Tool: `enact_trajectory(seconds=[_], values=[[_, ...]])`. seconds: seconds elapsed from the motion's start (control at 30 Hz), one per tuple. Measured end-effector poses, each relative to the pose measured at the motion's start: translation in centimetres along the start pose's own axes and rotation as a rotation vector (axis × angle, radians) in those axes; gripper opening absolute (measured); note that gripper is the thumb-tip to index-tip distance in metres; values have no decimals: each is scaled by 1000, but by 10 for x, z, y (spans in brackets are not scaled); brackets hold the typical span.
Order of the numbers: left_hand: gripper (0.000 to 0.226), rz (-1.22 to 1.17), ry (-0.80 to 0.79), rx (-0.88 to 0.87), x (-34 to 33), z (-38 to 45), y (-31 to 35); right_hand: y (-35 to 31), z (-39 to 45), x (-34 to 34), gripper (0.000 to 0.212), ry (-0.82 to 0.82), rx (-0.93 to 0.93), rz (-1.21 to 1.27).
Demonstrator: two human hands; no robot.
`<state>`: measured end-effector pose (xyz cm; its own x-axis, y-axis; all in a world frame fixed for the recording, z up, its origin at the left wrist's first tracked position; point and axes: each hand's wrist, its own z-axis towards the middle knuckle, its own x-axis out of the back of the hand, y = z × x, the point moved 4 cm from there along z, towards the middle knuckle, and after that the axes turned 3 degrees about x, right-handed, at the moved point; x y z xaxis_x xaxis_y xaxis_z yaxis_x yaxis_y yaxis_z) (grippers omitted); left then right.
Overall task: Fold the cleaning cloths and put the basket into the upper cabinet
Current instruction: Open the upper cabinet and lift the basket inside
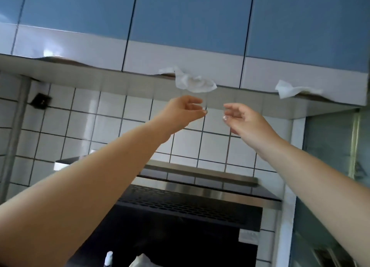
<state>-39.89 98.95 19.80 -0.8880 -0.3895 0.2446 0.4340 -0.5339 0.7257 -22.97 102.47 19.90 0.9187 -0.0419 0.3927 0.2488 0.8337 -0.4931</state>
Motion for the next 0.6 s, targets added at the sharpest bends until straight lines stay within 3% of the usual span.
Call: enact_trajectory(seconds=[0.07, 0.2, 0.37, 0.5, 0.6], values=[[36, 99, 69, -78, -2, 26, 9, 2, 24, 11, 28, 0, 56, -89], [52, 598, 282, -329, -3, 68, 26, 3, 73, 30, 40, 62, 178, -401], [70, 1219, 328, -450, -10, 101, 22, 11, 106, 27, 50, 57, 260, -559], [66, 1265, 352, -351, -11, 113, 12, 25, 118, 15, 56, -29, 268, -613], [62, 1332, 397, -372, -11, 117, 11, 28, 121, 5, 54, -41, 311, -629]])
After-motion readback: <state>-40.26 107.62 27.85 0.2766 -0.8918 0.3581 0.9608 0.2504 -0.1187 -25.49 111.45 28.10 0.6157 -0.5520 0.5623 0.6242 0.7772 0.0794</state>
